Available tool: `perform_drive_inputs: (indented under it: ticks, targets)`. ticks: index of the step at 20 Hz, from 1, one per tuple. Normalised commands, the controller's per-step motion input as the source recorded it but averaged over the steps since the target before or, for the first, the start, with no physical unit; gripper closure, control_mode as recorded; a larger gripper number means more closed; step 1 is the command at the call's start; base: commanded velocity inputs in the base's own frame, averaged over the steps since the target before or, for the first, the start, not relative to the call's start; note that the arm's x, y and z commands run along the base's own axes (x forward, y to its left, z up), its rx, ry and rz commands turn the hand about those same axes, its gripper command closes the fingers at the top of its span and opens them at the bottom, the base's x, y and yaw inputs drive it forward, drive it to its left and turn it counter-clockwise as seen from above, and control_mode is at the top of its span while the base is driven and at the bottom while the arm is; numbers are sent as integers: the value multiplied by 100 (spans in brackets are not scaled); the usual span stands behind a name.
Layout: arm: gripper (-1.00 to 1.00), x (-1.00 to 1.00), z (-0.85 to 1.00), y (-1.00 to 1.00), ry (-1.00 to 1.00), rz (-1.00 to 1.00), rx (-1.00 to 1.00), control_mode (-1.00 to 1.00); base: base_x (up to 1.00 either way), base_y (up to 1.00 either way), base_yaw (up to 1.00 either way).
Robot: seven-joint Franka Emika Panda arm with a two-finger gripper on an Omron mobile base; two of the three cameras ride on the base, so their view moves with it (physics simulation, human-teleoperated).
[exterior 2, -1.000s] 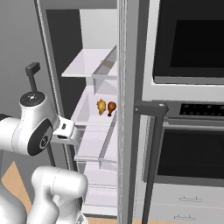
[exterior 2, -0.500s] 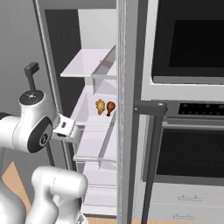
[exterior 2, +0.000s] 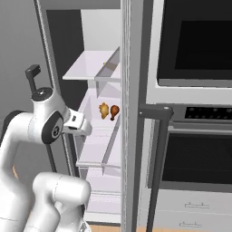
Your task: Place one corn and one chicken drumstick in each tupperware on the nearby counter, to pack two identical lunches.
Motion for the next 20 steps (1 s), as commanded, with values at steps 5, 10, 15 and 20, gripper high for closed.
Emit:
perform_drive_inputs:
  ticks: [5, 10, 15, 20]
  targets:
    - [-100, 95, -16, -3, 0, 0, -5, -100, 0, 0, 0]
    - [-100, 79, -21, -3, 0, 0, 0, -100, 0, 0, 0]
    - [-100, 87, -21, -11, -6, 1, 0, -100, 0, 0, 0]
    - [-100, 94, -31, -29, -8, 0, 0, -100, 0, 0, 0]
